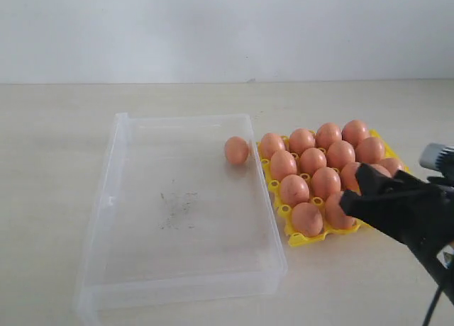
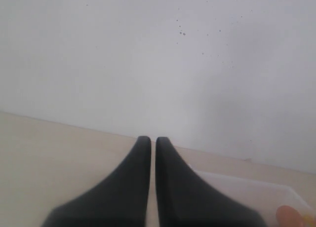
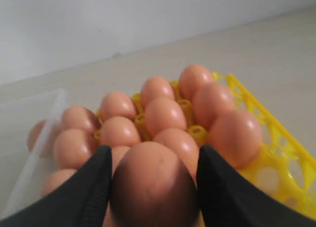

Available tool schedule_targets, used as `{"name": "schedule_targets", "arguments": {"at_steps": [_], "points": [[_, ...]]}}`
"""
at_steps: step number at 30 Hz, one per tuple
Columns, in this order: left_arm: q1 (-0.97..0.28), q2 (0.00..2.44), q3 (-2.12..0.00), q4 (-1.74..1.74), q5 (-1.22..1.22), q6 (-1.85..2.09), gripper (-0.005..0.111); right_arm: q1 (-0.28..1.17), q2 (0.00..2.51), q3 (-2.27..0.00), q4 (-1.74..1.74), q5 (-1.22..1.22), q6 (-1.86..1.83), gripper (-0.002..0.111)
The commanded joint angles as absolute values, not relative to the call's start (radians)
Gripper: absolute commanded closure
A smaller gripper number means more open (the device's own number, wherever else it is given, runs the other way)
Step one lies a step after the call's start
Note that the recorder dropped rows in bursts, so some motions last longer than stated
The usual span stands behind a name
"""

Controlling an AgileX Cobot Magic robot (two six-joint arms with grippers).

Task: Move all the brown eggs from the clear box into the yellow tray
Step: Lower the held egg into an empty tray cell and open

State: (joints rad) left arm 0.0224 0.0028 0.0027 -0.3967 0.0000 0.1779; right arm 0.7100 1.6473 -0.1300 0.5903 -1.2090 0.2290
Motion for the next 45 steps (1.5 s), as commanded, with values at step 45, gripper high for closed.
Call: {"name": "schedule_targets", "arguments": {"at_steps": [45], "points": [[0.015, 0.0, 0.0, -0.4, 0.0, 0.185, 0.103, 0.563, 1.756, -0.352, 0.596, -0.83, 0.07, 0.108]]}}
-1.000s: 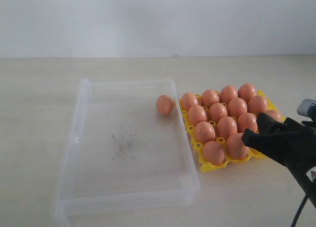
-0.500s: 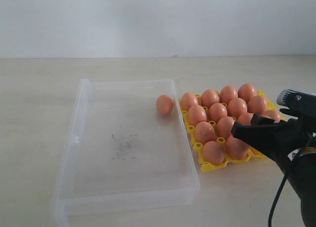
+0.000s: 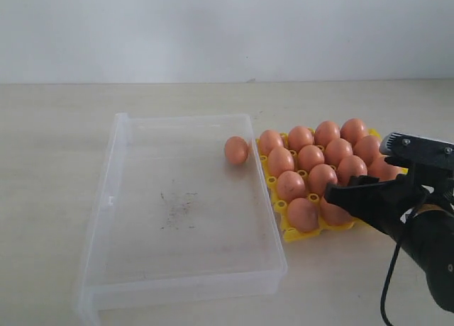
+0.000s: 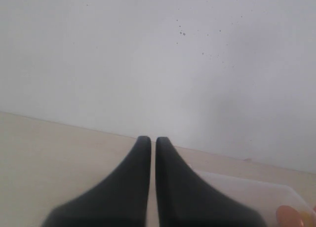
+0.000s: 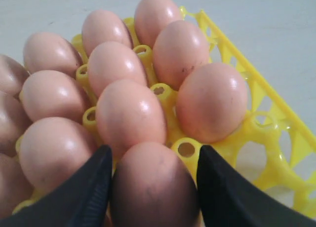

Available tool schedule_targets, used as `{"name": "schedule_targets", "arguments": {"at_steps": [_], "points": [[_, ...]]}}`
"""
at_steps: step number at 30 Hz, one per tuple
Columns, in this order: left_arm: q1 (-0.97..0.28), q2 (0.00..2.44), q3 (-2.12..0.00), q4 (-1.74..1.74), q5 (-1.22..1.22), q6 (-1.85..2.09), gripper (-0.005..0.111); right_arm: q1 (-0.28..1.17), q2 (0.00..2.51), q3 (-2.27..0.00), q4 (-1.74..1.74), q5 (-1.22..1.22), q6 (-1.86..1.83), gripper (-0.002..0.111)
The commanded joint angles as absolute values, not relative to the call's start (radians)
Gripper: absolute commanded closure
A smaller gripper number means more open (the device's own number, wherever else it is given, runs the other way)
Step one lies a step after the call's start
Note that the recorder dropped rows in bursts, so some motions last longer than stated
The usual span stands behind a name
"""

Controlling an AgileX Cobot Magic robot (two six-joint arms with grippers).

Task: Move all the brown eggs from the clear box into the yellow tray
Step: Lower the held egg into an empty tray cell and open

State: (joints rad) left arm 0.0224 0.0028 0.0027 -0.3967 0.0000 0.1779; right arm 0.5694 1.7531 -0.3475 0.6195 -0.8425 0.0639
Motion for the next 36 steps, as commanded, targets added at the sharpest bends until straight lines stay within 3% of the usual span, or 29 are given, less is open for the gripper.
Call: {"name": "schedule_targets", "arguments": {"at_steps": [1, 11, 20, 28, 33, 36], "points": [[0.015, 0.0, 0.0, -0.4, 0.0, 0.185, 0.103, 0.563, 1.756, -0.352, 0.596, -0.824, 0.07, 0.108], [0.015, 0.0, 0.0, -0.4, 0.0, 0.185, 0.103, 0.563, 1.756, -0.352, 0.596, -0.868, 0.072, 0.105], [0.015, 0.0, 0.0, -0.4, 0.0, 0.185, 0.103, 0.563, 1.756, -0.352, 0.596, -0.891, 0.066, 0.048], [0.015, 0.0, 0.0, -0.4, 0.0, 0.185, 0.103, 0.563, 1.73, -0.352, 0.617, -0.937, 0.055, 0.048], [0.015, 0.0, 0.0, -0.4, 0.0, 0.185, 0.103, 0.563, 1.576, -0.352, 0.635, -0.894, -0.033, 0.048], [0.015, 0.0, 0.0, -0.4, 0.0, 0.185, 0.103, 0.563, 1.476, -0.352, 0.635, -0.742, -0.128, 0.059]]}}
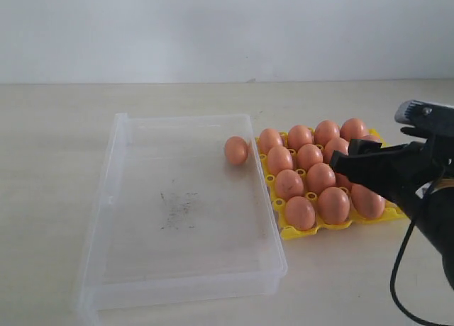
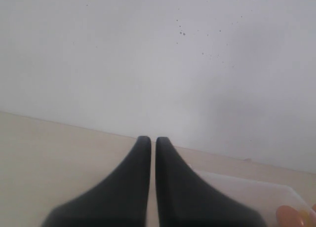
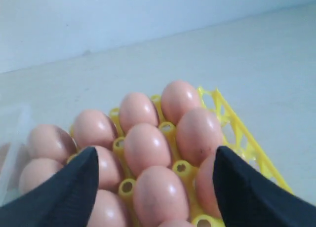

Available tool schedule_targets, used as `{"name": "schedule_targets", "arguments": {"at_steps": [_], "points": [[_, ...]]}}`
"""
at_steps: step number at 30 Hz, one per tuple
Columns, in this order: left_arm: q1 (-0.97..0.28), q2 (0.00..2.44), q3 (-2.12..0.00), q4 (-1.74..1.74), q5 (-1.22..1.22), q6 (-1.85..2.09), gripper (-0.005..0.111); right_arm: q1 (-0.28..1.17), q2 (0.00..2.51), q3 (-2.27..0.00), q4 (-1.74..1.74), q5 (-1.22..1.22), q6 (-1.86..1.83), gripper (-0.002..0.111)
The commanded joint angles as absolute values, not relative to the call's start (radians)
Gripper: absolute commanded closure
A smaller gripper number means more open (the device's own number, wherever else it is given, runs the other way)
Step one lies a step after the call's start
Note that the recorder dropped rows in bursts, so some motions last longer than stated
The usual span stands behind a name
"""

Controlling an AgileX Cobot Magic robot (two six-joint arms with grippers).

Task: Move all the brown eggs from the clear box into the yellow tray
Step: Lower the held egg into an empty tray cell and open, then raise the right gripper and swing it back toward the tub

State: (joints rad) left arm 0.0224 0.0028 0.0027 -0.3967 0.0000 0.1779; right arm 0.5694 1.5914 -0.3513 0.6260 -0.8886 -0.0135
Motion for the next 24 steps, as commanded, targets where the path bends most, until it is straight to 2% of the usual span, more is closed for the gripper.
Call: {"name": "schedule_targets", "arguments": {"at_steps": [1, 4, 11, 17, 24], "points": [[0.015, 0.0, 0.0, -0.4, 0.0, 0.185, 0.103, 0.563, 1.449, -0.352, 0.637, -0.693, -0.153, 0.068], [0.015, 0.0, 0.0, -0.4, 0.0, 0.185, 0.103, 0.563, 1.41, -0.352, 0.643, -0.546, -0.197, 0.107], [0.015, 0.0, 0.0, -0.4, 0.0, 0.185, 0.103, 0.526, 1.408, -0.352, 0.673, -0.423, -0.278, 0.107], [0.015, 0.0, 0.0, -0.4, 0.0, 0.185, 0.103, 0.412, 1.408, -0.352, 0.694, -0.358, -0.296, 0.107], [0.015, 0.0, 0.0, -0.4, 0.0, 0.185, 0.103, 0.402, 1.408, -0.352, 0.652, -0.29, -0.294, 0.107]]}}
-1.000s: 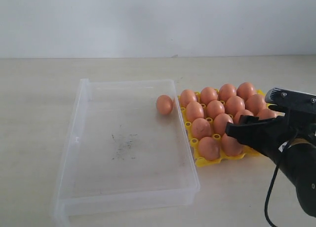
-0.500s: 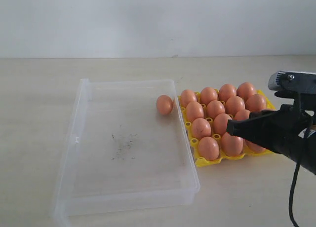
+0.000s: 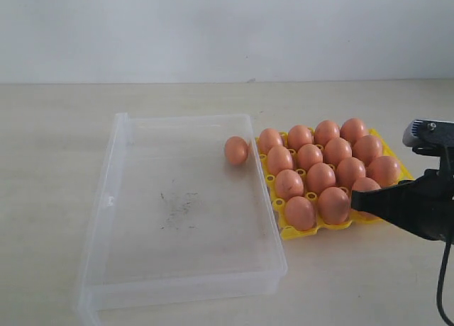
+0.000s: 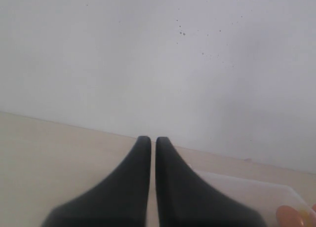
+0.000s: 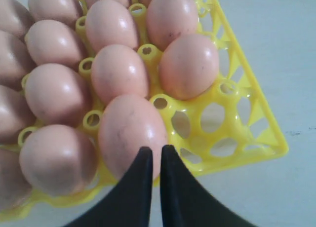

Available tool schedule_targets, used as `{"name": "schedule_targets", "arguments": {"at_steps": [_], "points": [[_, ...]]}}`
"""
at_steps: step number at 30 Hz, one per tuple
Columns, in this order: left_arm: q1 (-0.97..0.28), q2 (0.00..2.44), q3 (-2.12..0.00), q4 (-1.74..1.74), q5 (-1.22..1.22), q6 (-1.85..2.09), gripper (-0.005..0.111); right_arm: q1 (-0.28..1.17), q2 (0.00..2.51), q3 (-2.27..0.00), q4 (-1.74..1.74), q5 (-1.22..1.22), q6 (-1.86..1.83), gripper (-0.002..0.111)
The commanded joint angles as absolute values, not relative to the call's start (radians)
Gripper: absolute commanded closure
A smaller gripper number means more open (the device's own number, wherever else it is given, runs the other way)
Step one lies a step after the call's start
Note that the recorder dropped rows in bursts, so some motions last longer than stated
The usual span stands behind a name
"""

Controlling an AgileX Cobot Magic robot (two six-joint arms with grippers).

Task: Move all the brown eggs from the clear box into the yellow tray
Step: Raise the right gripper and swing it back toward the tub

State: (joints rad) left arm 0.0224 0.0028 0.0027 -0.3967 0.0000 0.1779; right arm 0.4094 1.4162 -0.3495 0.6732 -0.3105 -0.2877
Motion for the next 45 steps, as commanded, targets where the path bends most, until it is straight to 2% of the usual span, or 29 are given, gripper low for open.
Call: {"name": "schedule_targets", "arguments": {"at_steps": [1, 21, 35, 45], "points": [[0.015, 0.0, 0.0, -0.4, 0.0, 0.185, 0.103, 0.402, 1.408, -0.352, 0.652, -0.29, -0.294, 0.107], [0.015, 0.0, 0.0, -0.4, 0.0, 0.185, 0.103, 0.402, 1.408, -0.355, 0.646, -0.243, -0.231, 0.107], [0.015, 0.0, 0.0, -0.4, 0.0, 0.185, 0.103, 0.402, 1.412, -0.451, 0.646, -0.092, -0.285, 0.107], [0.015, 0.0, 0.0, -0.4, 0.0, 0.185, 0.103, 0.402, 1.595, -0.451, 0.646, -0.136, -0.314, 0.107]]}}
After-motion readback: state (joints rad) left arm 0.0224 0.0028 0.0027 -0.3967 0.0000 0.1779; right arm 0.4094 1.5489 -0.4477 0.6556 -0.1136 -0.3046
